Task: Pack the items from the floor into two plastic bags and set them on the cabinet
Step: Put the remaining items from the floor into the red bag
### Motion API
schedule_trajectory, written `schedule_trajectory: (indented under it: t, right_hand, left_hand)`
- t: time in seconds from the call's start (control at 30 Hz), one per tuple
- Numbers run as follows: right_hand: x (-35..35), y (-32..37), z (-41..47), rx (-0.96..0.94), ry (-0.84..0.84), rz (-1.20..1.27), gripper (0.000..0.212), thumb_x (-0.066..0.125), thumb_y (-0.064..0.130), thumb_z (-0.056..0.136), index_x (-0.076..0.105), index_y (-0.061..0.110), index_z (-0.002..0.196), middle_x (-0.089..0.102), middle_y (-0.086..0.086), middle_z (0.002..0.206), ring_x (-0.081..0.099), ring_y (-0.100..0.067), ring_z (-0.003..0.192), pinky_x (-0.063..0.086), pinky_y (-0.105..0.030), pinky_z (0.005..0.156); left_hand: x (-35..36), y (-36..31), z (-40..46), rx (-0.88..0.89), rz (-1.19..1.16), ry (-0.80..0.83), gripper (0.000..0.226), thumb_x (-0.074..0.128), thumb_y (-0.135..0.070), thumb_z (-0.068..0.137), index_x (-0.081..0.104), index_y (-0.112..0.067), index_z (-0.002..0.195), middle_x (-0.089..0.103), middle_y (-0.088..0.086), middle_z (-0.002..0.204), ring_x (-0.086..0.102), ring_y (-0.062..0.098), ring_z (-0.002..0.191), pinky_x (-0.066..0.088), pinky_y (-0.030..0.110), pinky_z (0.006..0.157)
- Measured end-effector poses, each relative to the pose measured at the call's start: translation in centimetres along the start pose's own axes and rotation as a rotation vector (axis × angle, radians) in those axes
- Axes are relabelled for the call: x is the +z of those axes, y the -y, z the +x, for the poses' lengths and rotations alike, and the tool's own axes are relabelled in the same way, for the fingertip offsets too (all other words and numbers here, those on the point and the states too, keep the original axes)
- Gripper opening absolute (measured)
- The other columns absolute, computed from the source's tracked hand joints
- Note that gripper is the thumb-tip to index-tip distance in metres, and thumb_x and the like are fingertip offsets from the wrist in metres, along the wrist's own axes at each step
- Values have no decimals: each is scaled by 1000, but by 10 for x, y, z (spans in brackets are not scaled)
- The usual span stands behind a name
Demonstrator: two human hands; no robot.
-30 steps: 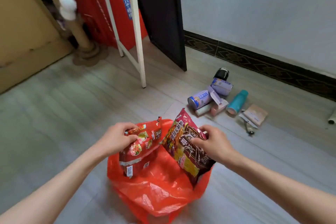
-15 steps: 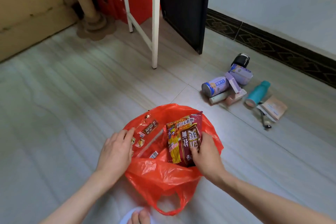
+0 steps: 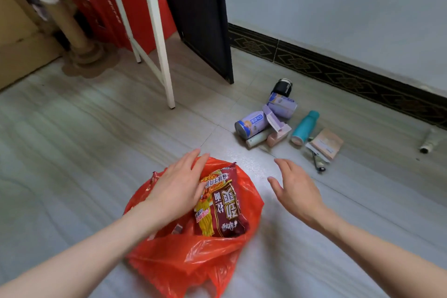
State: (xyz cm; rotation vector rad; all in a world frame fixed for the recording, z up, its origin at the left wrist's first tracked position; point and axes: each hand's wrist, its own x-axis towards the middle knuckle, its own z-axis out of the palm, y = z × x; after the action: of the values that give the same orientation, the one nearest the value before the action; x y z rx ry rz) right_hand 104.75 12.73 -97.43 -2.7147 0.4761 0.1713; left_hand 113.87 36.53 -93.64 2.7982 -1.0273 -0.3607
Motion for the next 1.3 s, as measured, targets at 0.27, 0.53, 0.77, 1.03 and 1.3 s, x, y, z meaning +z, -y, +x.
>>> schedule_trajectory:
  t: [0.27, 0.53, 0.77, 1.03, 1.3]
  right_hand:
    - [-6, -124, 41, 285, -20, -28, 52, 53, 34, 89, 36, 14, 134, 45, -9, 135, 42, -28, 123, 39, -35, 94]
    - [3, -157, 113, 660, -201, 381, 61, 53, 49, 85, 47, 6, 128, 49, -19, 131, 42, -34, 124, 36, -38, 98]
    - [16, -163, 149, 976, -117, 408, 88, 63, 59, 72, 37, -2, 129, 38, -21, 132, 34, -38, 124, 37, -41, 95]
    - [5, -166, 155, 1062, -298, 792, 30, 63, 14, 81, 63, -1, 106, 64, -19, 113, 59, -35, 105, 46, -32, 81]
    - [-20, -103, 95, 692, -439, 891, 17, 48, 10, 88, 60, 8, 100, 59, -4, 89, 53, -23, 84, 38, -29, 72]
  left_hand:
    - [59, -54, 89, -15, -234, -81, 61, 47, -25, 92, 19, -15, 145, 15, 3, 154, 12, 14, 142, 6, 20, 113]
    - [66, -84, 200, -188, -464, -198, 71, 64, -38, 82, 31, -10, 139, 42, 8, 135, 36, 23, 126, 31, 30, 101]
    - [70, -120, 269, -619, -728, -223, 59, 63, -44, 79, 51, -3, 121, 52, 14, 123, 49, 29, 113, 35, 30, 86]
    - [61, -122, 273, -710, -875, -186, 22, 61, -10, 80, 68, -8, 101, 68, 7, 93, 63, 27, 89, 50, 31, 73]
    - [11, -80, 194, -484, -918, -155, 32, 70, -15, 78, 65, -13, 109, 65, 2, 103, 58, 13, 94, 44, 17, 74]
